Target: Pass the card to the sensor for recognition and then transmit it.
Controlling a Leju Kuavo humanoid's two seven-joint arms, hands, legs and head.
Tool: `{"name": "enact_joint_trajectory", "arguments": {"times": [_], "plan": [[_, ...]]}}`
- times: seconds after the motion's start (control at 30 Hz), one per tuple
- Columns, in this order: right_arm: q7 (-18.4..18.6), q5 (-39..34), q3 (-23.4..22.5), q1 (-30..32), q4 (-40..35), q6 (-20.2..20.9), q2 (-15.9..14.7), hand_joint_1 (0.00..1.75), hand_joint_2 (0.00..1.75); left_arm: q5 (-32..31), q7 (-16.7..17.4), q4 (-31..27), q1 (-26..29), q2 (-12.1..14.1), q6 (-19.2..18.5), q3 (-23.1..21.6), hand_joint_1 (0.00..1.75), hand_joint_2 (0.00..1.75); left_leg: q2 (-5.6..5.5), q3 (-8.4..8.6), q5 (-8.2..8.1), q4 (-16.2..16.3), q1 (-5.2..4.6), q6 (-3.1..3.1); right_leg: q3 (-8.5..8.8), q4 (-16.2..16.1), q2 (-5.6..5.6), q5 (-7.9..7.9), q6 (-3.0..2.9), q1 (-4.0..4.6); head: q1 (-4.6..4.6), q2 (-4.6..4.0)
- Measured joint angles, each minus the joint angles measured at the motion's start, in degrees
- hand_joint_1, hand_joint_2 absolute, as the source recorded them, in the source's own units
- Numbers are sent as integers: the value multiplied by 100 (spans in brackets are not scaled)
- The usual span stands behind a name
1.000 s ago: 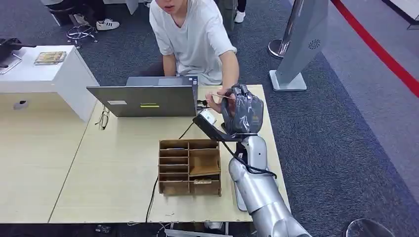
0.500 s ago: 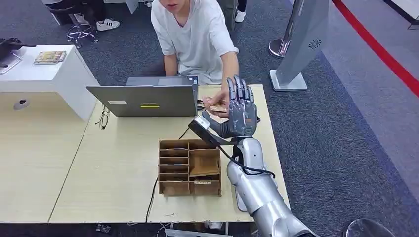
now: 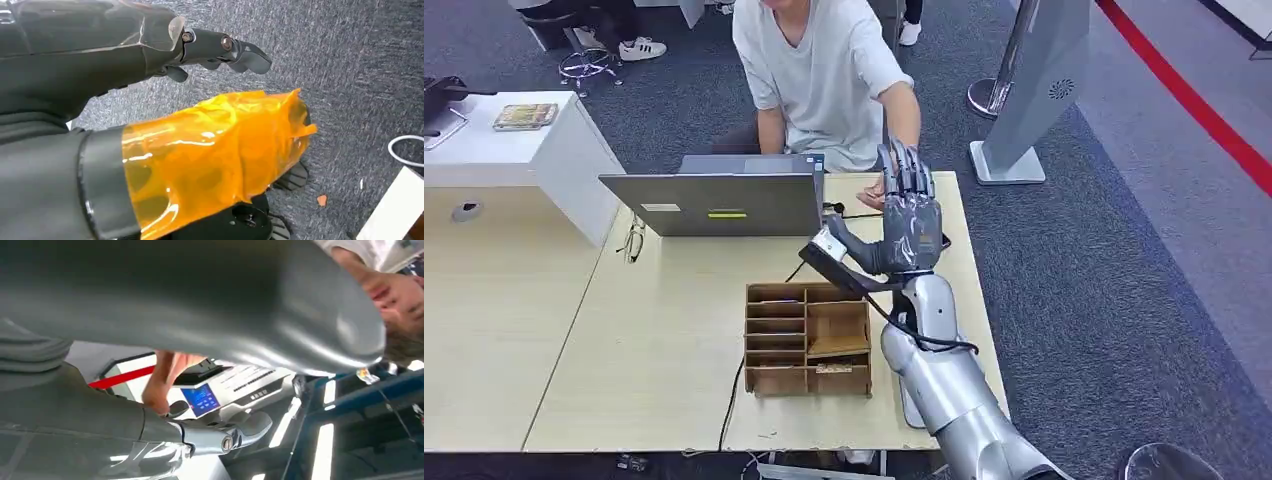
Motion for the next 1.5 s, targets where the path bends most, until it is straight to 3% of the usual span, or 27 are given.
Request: {"name": "enact_joint_trajectory", "arguments": {"times": [0.27, 0.57, 0.77, 0.9, 1.2, 1.5], "plan": [[-479, -698, 330, 243, -776, 0, -13, 0, 0, 2, -107, 2, 73, 15, -77, 13, 0, 0, 0, -1, 0, 0, 0, 0, -1, 0, 0, -1, 0, 0, 0, 0], [-1030, -2593, 1163, 678, -2114, 83, -273, 0, 0, 4, -400, 2, 263, 24, -197, 326, 0, 0, 0, -4, -2, 0, 0, -1, -3, -1, 0, -3, 1, 0, 2, 0], [-1840, -5234, 1803, 937, -2972, 1190, -618, 0, 0, 4, -644, 2, 420, 39, -249, 644, 0, 0, -1, -4, -3, 0, 0, -1, -3, -2, -1, -3, 2, 0, 2, 0], [-2124, -6346, 2002, 1121, -3370, 2053, -829, 0, 0, 4, -752, 2, 476, 55, -249, 818, 0, 0, -1, -5, -3, 0, 0, -1, -3, -2, -2, -3, 2, 0, 0, 0], [-2332, -6725, 2249, 1396, -3560, 3090, -1318, 0, 0, 7, -874, 2, 562, 55, -310, 1062, 0, 0, -1, -5, -3, 0, 0, 0, -2, -2, -2, -3, 2, 0, 0, 0], [-2478, -6907, 2349, 1834, -3545, 3600, -1560, 0, 0, 7, -920, 48, 609, 46, -371, 1261, 0, 0, -2, -5, -4, 0, 0, 0, -2, -2, -3, -6, 3, 0, 2, 0]]}}
